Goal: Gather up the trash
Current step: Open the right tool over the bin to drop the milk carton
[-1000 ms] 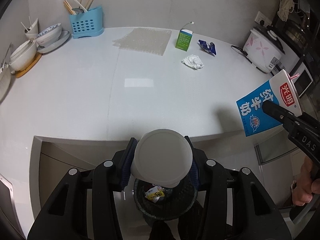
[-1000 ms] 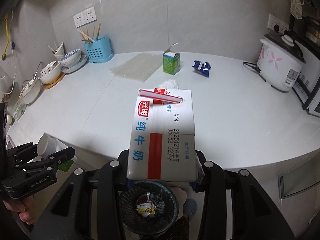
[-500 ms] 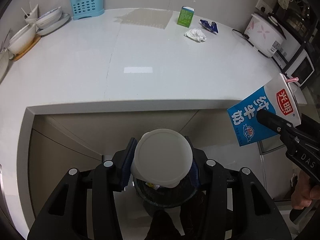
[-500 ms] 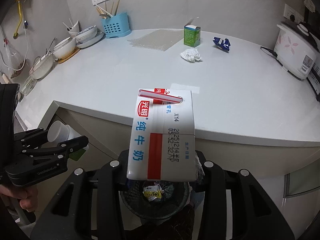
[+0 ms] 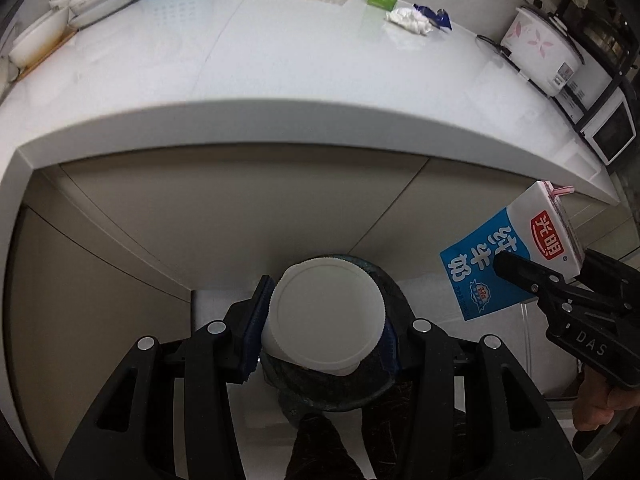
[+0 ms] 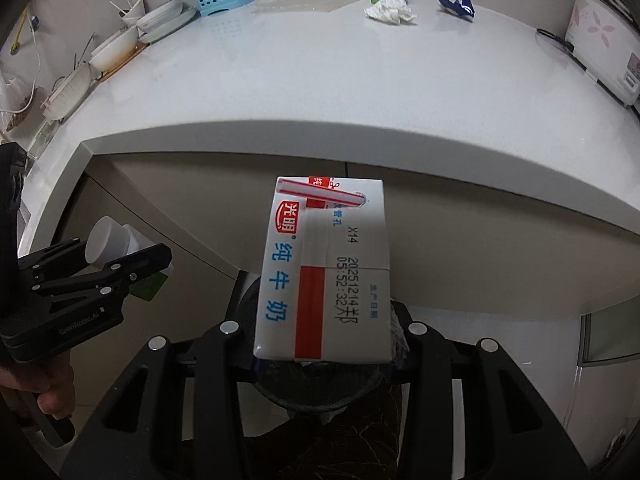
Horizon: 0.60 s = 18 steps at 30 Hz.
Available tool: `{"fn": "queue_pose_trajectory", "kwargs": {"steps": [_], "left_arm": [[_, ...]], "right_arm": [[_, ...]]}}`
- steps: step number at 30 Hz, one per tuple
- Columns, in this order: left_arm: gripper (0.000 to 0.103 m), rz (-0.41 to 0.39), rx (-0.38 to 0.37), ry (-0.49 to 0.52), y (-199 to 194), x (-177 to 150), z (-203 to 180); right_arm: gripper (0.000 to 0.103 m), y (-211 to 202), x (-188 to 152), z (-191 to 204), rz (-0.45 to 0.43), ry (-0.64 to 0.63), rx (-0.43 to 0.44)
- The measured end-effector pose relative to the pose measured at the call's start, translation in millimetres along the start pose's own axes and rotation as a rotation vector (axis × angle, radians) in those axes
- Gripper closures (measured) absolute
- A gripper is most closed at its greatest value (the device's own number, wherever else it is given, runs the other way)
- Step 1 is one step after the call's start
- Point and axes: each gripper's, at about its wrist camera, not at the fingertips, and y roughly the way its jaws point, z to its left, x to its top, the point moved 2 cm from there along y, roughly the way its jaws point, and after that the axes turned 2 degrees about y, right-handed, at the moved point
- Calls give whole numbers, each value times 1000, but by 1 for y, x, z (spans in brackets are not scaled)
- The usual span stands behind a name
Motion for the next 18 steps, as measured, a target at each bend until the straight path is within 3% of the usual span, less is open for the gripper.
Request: {"fn": "queue_pose_trajectory", "kwargs": {"steps": [18], "left_arm": [[57,111,23,-40,58,-27,21]], "right_arm": [[65,88,-23,3,143,18,15]]}}
